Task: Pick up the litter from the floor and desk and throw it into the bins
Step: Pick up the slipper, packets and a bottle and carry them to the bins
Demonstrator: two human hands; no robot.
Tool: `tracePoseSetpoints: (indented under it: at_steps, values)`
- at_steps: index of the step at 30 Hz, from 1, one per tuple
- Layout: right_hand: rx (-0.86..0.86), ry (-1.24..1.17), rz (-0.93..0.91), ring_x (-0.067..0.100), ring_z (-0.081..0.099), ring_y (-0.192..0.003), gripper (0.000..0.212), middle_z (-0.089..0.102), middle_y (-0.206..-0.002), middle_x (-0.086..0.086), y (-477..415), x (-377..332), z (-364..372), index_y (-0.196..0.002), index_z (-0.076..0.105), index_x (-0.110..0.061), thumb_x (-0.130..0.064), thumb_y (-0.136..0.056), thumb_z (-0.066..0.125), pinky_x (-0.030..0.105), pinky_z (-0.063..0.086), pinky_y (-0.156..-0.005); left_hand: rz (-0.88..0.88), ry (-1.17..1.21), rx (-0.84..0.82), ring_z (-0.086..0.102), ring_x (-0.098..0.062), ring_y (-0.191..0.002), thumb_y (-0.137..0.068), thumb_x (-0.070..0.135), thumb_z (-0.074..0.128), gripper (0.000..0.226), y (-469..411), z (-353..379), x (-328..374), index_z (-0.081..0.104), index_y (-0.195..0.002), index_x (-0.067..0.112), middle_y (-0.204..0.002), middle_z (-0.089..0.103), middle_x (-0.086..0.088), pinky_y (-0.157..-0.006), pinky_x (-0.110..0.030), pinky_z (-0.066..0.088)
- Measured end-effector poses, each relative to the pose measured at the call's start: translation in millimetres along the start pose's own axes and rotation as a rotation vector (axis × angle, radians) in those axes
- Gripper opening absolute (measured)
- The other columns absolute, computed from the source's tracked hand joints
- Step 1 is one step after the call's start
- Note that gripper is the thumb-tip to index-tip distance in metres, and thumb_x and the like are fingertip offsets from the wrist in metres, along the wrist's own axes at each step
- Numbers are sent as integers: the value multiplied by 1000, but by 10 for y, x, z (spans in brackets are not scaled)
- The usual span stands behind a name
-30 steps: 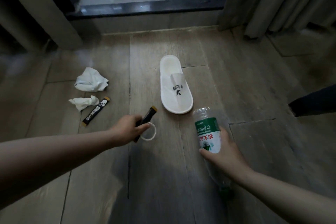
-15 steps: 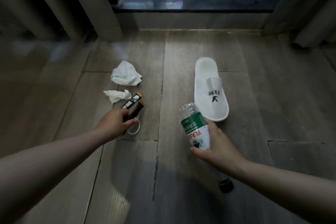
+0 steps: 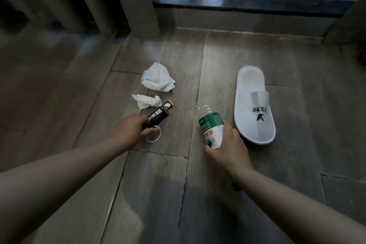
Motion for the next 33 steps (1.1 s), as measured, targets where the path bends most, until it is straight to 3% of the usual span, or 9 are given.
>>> tracePoseSetpoints:
  at_steps: [4, 7, 11, 13, 17, 20, 24, 30, 33]
  values:
    - [42, 13, -14, 24, 55, -101, 83, 52, -111, 4, 21, 31, -4, -137, 33, -20, -42, -67, 72, 38, 49, -82, -12, 2, 15, 55, -25, -87, -80, 40, 71, 28, -163, -64, 3, 58, -79, 15, -93, 54, -6, -64, -31, 37]
    - [48, 25, -20, 23, 54, -102, 85, 51, -112, 4, 27, 14, 1, -139, 31, -20, -43, -69, 72, 39, 49, -83, -82, 74, 71, 54, -25, -94, -77, 48, 71, 39, -224, -62, -47, 61, -91, 13, -100, 53, -6, -73, -33, 43]
    - [58, 13, -33, 22, 54, -101, 85, 51, -112, 3, 29, 19, -5, -140, 30, -21, -42, -70, 72, 38, 49, -83, -53, 40, 5, 46, -21, -113, -52, 76, 67, 90, -194, -14, -90, 51, -122, 22, -120, 49, -1, -93, -36, 43]
    - [61, 17, -36, 21, 53, -100, 86, 51, -112, 2, 23, 18, -8, -140, 30, -21, -43, -69, 73, 36, 49, -82, -27, -11, -45, 41, -22, -118, -46, 75, 73, 104, -180, 16, -44, 44, -131, 22, -124, 45, -1, -97, -37, 41]
    - [60, 28, -32, 22, 53, -103, 88, 51, -115, 4, 28, 5, -3, -142, 29, -20, -43, -70, 73, 38, 49, -85, -45, -23, 3, 45, -26, -115, -61, 55, 79, 78, -277, 32, 30, 52, -123, 15, -124, 49, -7, -92, -35, 40]
    - [60, 32, -31, 22, 53, -105, 89, 51, -116, 4, 29, 8, -5, -143, 27, -20, -45, -70, 72, 40, 49, -87, -85, 20, -13, 53, -23, -98, -69, 44, 77, 49, -333, 41, 78, 58, -101, 12, -103, 55, -4, -71, -30, 37]
    - [57, 32, -33, 22, 53, -105, 89, 51, -116, 4, 29, 14, -2, -143, 27, -20, -44, -70, 72, 40, 49, -87, -154, 53, -64, 53, -19, -77, -75, 44, 73, 35, -328, 80, 76, 54, -82, 16, -80, 52, 3, -52, -29, 28]
    - [67, 36, -33, 23, 53, -108, 89, 51, -117, 5, 33, 9, -3, -144, 28, -19, -43, -71, 72, 38, 47, -88, -181, 182, 31, 54, -17, -76, -73, 36, 77, 29, -322, -21, 6, 58, -82, 16, -79, 57, 3, -58, -29, 36]
    - [70, 32, -33, 23, 53, -107, 89, 52, -117, 4, 29, 12, -7, -143, 28, -19, -43, -70, 72, 38, 47, -88, -86, 127, 83, 57, -23, -79, -76, 30, 76, 23, -414, -244, 63, 58, -81, 15, -83, 59, -3, -60, -31, 37]
Point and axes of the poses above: each hand's wrist, its own y-axis away from the middle knuckle, its own z-axis out of the palm, x = y × z, the point moved 7 cm from there along -y, towards the middle knuckle
